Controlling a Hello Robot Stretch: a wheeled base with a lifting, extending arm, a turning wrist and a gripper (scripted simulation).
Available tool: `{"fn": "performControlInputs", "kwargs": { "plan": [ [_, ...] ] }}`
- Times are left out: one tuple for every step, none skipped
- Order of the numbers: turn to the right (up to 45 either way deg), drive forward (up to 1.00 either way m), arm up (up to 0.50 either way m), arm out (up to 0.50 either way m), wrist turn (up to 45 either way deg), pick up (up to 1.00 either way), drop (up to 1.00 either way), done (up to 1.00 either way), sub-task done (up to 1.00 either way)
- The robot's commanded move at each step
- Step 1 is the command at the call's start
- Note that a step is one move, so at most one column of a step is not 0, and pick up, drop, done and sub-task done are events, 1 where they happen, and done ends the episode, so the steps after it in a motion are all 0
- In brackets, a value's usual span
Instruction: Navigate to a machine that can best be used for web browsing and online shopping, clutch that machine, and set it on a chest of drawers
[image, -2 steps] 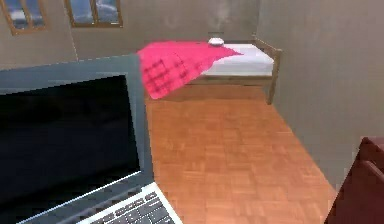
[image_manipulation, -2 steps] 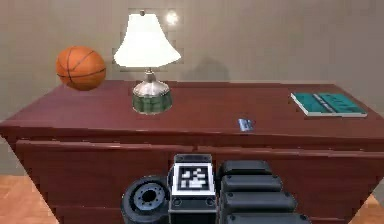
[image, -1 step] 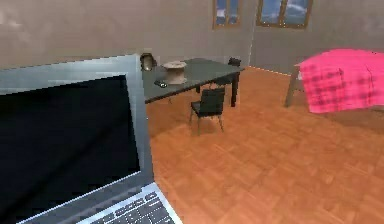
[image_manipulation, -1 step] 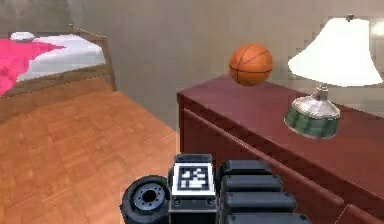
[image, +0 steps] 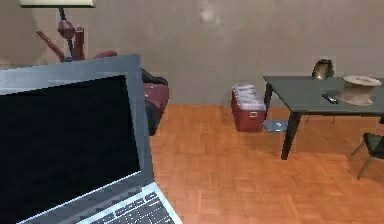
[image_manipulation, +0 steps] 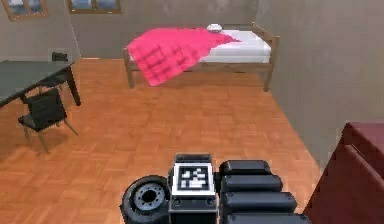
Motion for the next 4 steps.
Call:
{"fn": "performControlInputs", "kwargs": {
  "plan": [
    [-45.0, 0.0, 0.0, 0.0, 0.0, 0.0, 0.0, 0.0, 0.0],
    [-42.0, 0.0, 0.0, 0.0, 0.0, 0.0, 0.0, 0.0, 0.0],
    [-45.0, 0.0, 0.0, 0.0, 0.0, 0.0, 0.0, 0.0, 0.0],
    [-45.0, 0.0, 0.0, 0.0, 0.0, 0.0, 0.0, 0.0, 0.0]
  ]
}}
